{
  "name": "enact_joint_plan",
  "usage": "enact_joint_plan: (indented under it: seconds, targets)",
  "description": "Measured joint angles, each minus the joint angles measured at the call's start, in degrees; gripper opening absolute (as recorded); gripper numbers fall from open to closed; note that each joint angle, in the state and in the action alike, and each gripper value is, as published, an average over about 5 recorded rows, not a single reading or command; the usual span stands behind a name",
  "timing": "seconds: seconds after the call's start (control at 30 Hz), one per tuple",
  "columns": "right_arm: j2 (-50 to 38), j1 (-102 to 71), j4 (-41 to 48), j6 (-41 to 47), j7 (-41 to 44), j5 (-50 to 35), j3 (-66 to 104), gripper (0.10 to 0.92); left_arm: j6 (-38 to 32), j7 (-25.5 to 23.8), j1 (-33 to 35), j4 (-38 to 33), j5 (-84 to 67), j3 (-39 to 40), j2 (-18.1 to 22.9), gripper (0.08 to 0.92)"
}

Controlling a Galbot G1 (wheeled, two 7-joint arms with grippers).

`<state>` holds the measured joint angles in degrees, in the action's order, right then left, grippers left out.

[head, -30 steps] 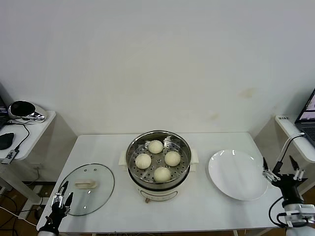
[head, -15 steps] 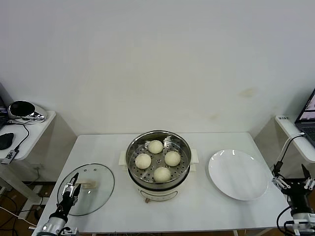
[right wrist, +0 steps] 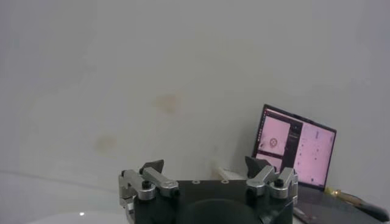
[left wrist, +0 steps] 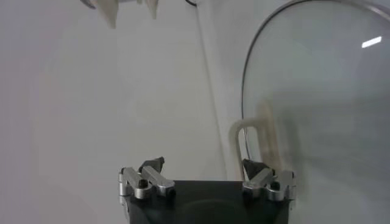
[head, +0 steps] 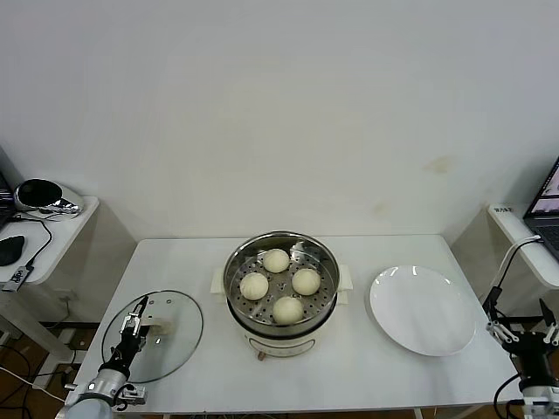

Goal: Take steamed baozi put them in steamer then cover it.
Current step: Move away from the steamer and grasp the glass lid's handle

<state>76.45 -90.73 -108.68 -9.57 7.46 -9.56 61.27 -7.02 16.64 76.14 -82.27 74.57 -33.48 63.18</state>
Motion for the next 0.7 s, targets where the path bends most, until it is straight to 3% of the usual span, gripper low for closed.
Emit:
enact_joint_plan:
  seconds: [0.17,0.7]
  targets:
    - [0.1,-0.1,0.0,-0.1,0.1,0.1,-0.1,0.823,-0.3,-0.1,-1.3,1.3,-0.6,0.6,0.1,0.715]
    - [0.2,-0.2,-0.2,-0.9,0.4,0.4,-0.6,0.823,0.4,1.1,-1.1,1.9,-4.6,1.3,-0.1,0.247]
